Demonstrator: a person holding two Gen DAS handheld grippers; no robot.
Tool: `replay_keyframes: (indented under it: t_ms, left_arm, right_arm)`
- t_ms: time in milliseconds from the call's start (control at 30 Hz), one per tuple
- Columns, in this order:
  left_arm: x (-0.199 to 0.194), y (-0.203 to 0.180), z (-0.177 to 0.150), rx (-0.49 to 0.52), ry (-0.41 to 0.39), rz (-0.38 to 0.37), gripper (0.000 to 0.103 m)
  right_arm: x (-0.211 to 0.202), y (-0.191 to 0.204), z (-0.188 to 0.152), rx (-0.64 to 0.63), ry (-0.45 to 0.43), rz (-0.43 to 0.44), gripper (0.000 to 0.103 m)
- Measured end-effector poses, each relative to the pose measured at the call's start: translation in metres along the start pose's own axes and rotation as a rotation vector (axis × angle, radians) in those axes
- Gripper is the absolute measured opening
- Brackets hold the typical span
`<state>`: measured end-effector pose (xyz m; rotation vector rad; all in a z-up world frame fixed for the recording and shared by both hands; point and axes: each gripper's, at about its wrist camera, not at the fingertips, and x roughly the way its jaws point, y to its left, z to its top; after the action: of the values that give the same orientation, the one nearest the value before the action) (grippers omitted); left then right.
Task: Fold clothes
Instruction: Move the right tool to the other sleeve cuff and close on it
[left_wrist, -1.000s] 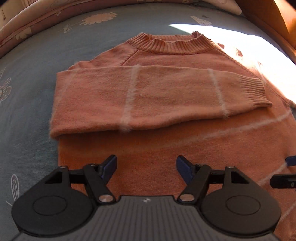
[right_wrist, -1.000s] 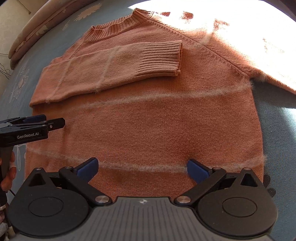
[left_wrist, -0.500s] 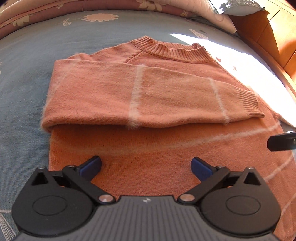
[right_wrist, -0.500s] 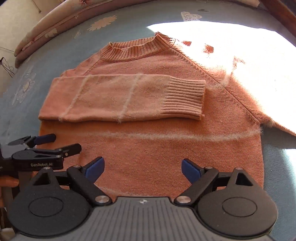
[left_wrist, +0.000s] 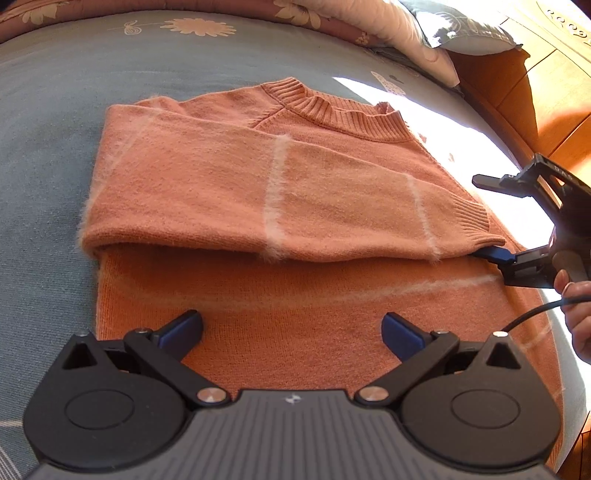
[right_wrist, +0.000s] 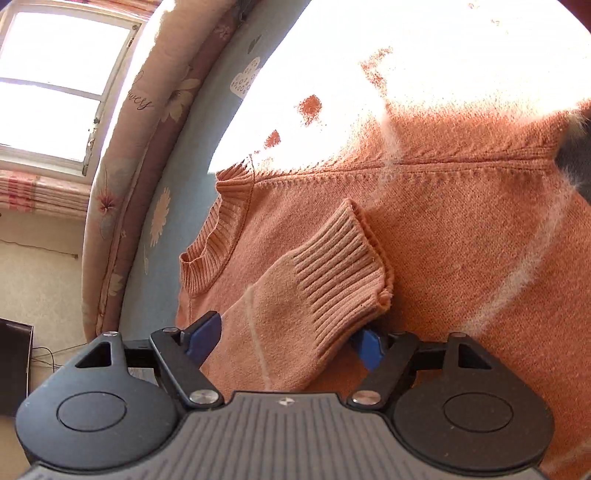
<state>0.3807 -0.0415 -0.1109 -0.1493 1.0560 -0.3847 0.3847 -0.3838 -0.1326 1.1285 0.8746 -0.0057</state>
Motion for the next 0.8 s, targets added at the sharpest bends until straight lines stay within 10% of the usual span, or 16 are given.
replay_keyframes:
  t_ms: [233,800]
  left_arm:
    - [-0.003,0.010,0.000,-0.059,-0.014,-0.037,0.102]
    - [-0.004,0.017,0.000,-0.121,-0.038,-0.053,0.102]
  right_arm:
    - [0.017,0.012,0.009,-0.098,0.036,0.004,0.103]
    - [0.020,-0.014,0.023,-0.124,0.103,0.097,0.051]
